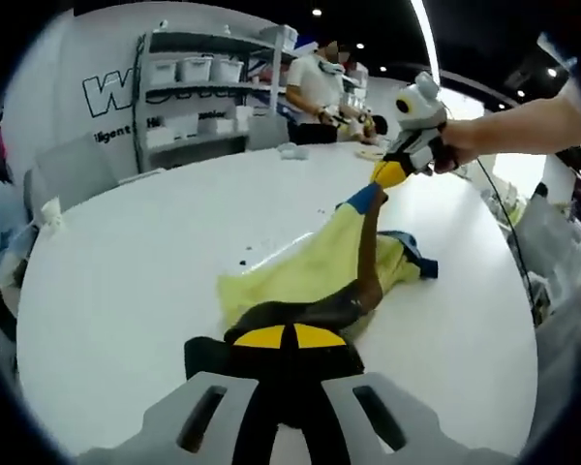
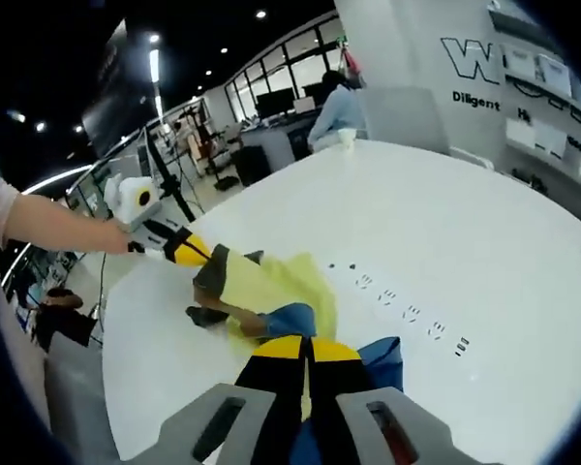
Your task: Fold the garment on the visible template until the final outline fits inside the template.
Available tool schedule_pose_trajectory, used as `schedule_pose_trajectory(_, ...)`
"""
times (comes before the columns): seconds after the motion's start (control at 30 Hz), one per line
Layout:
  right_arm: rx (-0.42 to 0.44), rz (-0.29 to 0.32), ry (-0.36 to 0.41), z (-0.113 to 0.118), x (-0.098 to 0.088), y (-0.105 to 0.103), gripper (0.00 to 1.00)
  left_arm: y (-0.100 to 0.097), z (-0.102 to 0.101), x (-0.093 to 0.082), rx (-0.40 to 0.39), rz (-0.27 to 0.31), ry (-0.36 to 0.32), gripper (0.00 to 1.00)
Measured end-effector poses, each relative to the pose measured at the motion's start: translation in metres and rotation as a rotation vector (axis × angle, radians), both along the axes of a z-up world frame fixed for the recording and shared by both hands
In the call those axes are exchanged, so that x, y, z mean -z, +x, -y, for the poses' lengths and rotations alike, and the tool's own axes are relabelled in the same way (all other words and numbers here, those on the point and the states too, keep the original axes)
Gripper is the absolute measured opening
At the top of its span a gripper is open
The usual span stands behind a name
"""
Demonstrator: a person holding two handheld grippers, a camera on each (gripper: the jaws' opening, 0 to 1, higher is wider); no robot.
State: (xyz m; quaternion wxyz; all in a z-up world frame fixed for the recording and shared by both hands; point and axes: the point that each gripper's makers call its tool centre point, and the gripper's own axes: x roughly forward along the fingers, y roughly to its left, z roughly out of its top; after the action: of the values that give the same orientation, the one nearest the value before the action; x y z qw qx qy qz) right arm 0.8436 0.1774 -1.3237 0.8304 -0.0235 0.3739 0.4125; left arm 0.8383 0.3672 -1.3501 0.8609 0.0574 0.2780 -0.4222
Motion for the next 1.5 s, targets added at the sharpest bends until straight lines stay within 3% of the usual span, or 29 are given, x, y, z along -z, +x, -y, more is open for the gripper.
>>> schedule_pose_trajectory(0.2, 0.066, -0.058, 0.009, 0.005, 0.012, 0.008, 0.00, 0.018, 0.004, 0.000, 0.000, 0.020, 0.029, 0.00)
schedule_pose_trajectory(0.4, 0.109, -0.101, 0.005, 0.010, 0.026, 0.013, 0.00, 0.038, 0.006, 0.001, -0.056, -0.008, 0.028, 0.01)
schedule_pose_trajectory(0.6, 0.129, -0.112, -0.015, 0.011, 0.032, 0.015, 0.00, 0.029, 0.011, 0.005, 0.059, 0.053, 0.108, 0.11)
schedule_pose_trajectory(0.7, 0.132, -0.104, -0.015, 0.010, 0.031, 0.018, 0.00, 0.022, 0.011, 0.010, 0.075, 0.049, 0.124, 0.12)
schedule_pose_trajectory(0.83, 0.130, -0.098, -0.025, 0.009, 0.032, 0.019, 0.00, 0.017, 0.005, 0.002, 0.088, 0.160, 0.185, 0.12)
schedule_pose_trajectory(0.87, 0.130, -0.097, -0.023, 0.009, 0.032, 0.019, 0.00, 0.011, 0.007, 0.000, 0.118, 0.212, 0.218, 0.11)
schedule_pose_trajectory(1.03, 0.134, -0.080, -0.006, 0.008, 0.022, 0.021, 0.00, -0.021, 0.021, 0.017, 0.263, 0.299, 0.332, 0.11)
schedule_pose_trajectory(1.1, 0.132, -0.068, -0.007, 0.008, 0.019, 0.022, 0.00, -0.027, 0.027, 0.022, 0.270, 0.288, 0.339, 0.12)
schedule_pose_trajectory(1.23, 0.136, -0.041, 0.014, 0.007, 0.008, 0.023, 0.00, -0.030, 0.039, 0.027, 0.300, 0.325, 0.378, 0.16)
schedule_pose_trajectory(1.3, 0.142, -0.031, 0.032, 0.007, 0.001, 0.025, 0.00, -0.027, 0.042, 0.027, 0.308, 0.368, 0.419, 0.20)
schedule_pose_trajectory(1.4, 0.149, -0.017, 0.059, 0.006, -0.010, 0.026, 0.00, -0.023, 0.044, 0.030, 0.289, 0.382, 0.446, 0.27)
schedule_pose_trajectory(1.5, 0.143, -0.003, 0.066, 0.005, -0.016, 0.025, 0.00, -0.017, 0.045, 0.036, 0.285, 0.421, 0.511, 0.27)
